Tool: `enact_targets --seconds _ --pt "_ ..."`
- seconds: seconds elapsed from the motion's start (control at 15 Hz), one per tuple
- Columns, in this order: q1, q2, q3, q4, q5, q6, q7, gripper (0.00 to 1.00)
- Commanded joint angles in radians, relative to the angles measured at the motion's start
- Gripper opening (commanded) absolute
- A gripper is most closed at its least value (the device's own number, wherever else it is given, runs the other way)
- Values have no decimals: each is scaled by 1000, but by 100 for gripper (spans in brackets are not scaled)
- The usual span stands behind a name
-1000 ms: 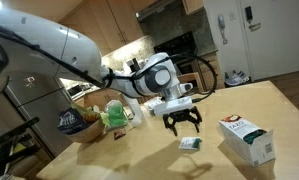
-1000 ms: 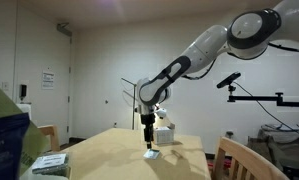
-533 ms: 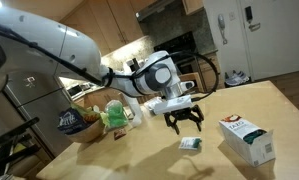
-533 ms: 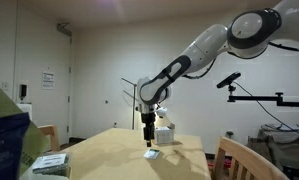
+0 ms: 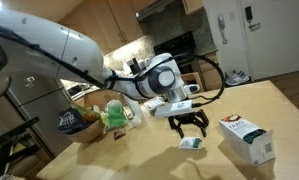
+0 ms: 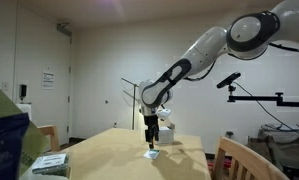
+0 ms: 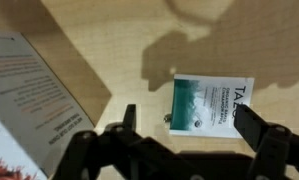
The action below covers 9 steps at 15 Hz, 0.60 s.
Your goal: Take the white object from the table and place it in the box on the table
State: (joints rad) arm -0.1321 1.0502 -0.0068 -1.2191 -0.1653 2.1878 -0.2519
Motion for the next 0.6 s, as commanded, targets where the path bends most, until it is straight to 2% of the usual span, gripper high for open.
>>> enact_targets --seconds 0.0,0.53 --pt "15 23 -21 28 18 -29 38 100" --pt "12 66 -11 78 33 -43 52 100"
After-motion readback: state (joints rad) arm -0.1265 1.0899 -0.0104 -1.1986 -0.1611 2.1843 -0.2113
